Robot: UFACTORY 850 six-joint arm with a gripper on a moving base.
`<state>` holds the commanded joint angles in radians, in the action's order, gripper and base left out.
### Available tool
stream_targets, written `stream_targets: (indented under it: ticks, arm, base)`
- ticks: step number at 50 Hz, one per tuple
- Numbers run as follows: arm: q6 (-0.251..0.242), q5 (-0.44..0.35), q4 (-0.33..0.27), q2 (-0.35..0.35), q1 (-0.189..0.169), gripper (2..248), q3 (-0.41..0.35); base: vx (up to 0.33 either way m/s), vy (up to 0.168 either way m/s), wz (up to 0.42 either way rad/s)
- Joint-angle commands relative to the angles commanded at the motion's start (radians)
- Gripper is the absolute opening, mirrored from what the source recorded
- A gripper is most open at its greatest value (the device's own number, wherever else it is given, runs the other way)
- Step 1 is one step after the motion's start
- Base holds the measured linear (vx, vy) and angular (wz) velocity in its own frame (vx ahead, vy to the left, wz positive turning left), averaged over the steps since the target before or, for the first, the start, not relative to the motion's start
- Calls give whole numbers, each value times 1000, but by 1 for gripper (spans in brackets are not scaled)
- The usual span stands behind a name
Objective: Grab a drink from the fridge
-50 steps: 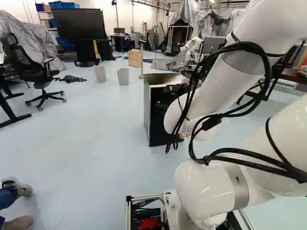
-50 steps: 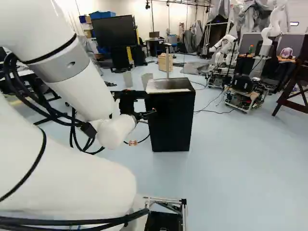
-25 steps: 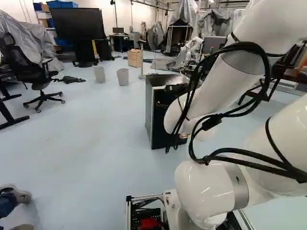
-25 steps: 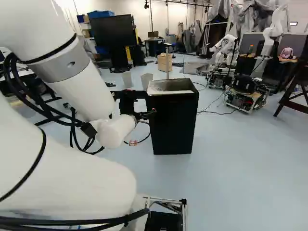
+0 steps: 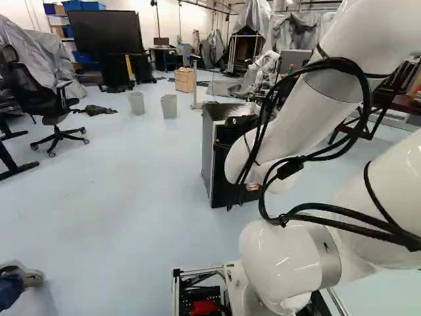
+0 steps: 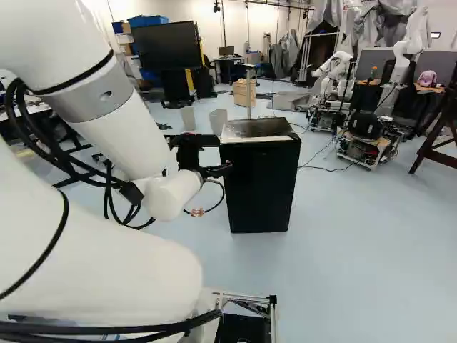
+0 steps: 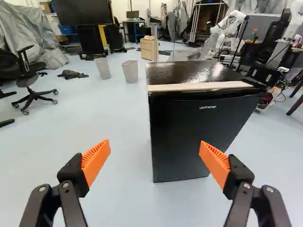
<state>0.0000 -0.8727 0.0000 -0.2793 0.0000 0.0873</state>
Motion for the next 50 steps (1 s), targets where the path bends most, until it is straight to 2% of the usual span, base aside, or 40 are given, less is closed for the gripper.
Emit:
stream_targets:
  ticks: [37,50]
  arm:
    - [0,0,0,0,3,247,0]
    - [0,0,0,0,4,247,0]
  base:
    - [60,65,-15]
    - [5,8,-1]
